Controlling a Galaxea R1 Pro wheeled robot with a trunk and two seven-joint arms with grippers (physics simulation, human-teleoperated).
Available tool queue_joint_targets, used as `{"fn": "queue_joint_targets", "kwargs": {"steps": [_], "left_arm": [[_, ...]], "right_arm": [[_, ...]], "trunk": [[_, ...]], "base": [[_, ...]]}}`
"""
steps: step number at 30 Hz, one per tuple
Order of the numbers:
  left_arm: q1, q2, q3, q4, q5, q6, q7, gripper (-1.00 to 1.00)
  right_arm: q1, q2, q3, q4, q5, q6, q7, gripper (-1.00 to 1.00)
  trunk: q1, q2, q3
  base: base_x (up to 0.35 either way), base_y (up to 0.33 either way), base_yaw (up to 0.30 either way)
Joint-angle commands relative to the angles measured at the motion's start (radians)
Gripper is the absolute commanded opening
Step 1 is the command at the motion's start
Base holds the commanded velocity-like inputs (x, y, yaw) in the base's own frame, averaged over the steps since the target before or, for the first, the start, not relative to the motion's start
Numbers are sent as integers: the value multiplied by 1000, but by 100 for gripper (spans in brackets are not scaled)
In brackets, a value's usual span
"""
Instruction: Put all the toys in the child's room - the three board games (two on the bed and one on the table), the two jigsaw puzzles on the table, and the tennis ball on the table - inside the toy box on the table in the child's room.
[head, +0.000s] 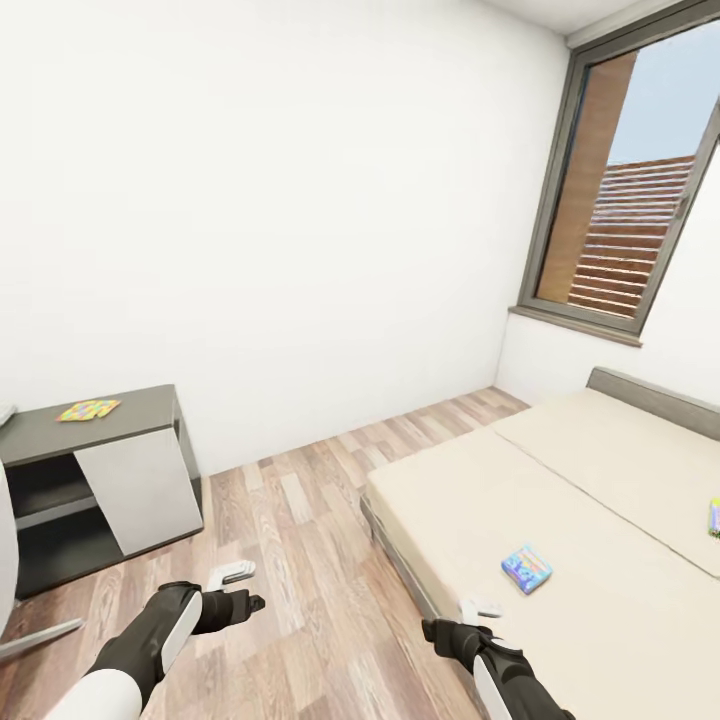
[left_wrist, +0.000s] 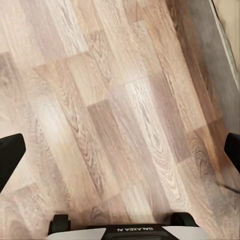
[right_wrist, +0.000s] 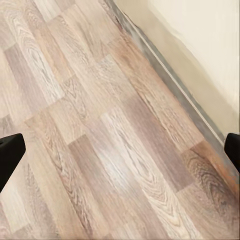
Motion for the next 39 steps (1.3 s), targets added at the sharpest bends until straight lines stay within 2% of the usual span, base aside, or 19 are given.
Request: {"fn": "queue_joint_targets", "kwargs": {"steps": [1, 10, 28, 39], "left_arm": [[-1, -1, 4, -1, 3, 7, -2, 100], [-1, 0, 4, -1, 3, 4, -2, 100], [-1, -1, 4, -1, 3, 2, -2, 100], [-1, -1, 4, -1, 3, 1, -2, 100]], "right_arm": [[-1, 0, -2, -1, -9, 4, 0, 100], [-1, 0, -2, -1, -8, 4, 0, 100], [-1, 1, -2, -1, -2, 4, 0, 100], [-1, 1, -1, -1, -3, 2, 0, 100]], "trunk": [[1, -2, -2], [1, -2, -2], [1, -2, -2], [1, -2, -2]], "base": [[0, -294, 18], [0, -145, 51], [0, -143, 249], [0, -196, 34]]}}
